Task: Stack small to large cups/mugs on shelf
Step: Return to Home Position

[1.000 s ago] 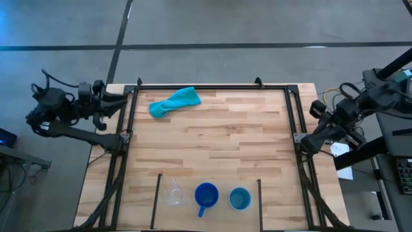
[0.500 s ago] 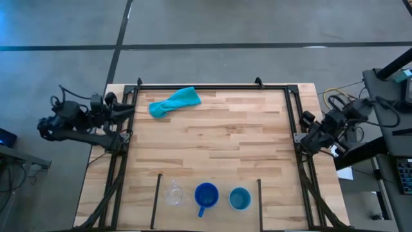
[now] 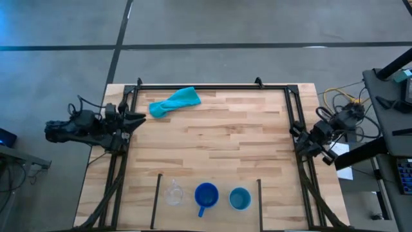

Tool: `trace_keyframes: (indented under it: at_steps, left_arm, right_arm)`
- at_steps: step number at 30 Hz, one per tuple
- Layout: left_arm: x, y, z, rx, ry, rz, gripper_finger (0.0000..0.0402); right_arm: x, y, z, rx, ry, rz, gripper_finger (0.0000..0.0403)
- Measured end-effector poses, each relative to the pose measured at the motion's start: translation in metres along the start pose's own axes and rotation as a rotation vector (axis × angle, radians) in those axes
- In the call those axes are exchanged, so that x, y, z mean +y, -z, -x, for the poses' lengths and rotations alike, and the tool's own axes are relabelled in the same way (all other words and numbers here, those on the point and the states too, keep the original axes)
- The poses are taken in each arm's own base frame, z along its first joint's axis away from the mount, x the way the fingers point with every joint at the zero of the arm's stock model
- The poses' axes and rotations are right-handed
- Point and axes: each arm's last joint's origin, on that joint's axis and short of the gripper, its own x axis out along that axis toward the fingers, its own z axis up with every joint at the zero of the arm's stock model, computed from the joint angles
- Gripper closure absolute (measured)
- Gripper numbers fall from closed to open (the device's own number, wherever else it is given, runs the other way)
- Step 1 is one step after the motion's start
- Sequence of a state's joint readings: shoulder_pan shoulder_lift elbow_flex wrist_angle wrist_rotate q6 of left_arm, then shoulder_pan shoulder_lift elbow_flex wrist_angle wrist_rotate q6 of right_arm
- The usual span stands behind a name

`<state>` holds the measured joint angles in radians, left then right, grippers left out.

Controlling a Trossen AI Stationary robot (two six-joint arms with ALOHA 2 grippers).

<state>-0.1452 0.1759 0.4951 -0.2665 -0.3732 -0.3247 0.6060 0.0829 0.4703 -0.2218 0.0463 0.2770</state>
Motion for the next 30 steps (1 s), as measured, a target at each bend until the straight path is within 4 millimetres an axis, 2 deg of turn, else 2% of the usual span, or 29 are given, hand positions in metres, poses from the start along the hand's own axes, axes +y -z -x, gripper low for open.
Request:
trace_keyframes:
  at_steps: [7,12,21,30]
  left_arm:
    - [0.002,0.010,-0.004,-0.016,0.008,0.016,0.0315]
    - [0.005,0.026,-0.006,-0.026,0.039,0.025,0.0315]
    - [0.013,0.056,-0.007,-0.037,0.124,0.036,0.0315]
    - [0.016,0.070,-0.011,0.005,0.117,0.067,0.0315]
  right_arm:
    - [-0.007,0.020,-0.008,-0.022,0.044,0.088,0.0330]
    - [-0.015,0.039,-0.012,0.001,0.136,0.044,0.0335]
    - [-0.021,0.064,-0.016,-0.042,0.125,0.014,0.0325]
    - [-0.029,0.090,-0.019,-0.059,0.120,0.011,0.0335]
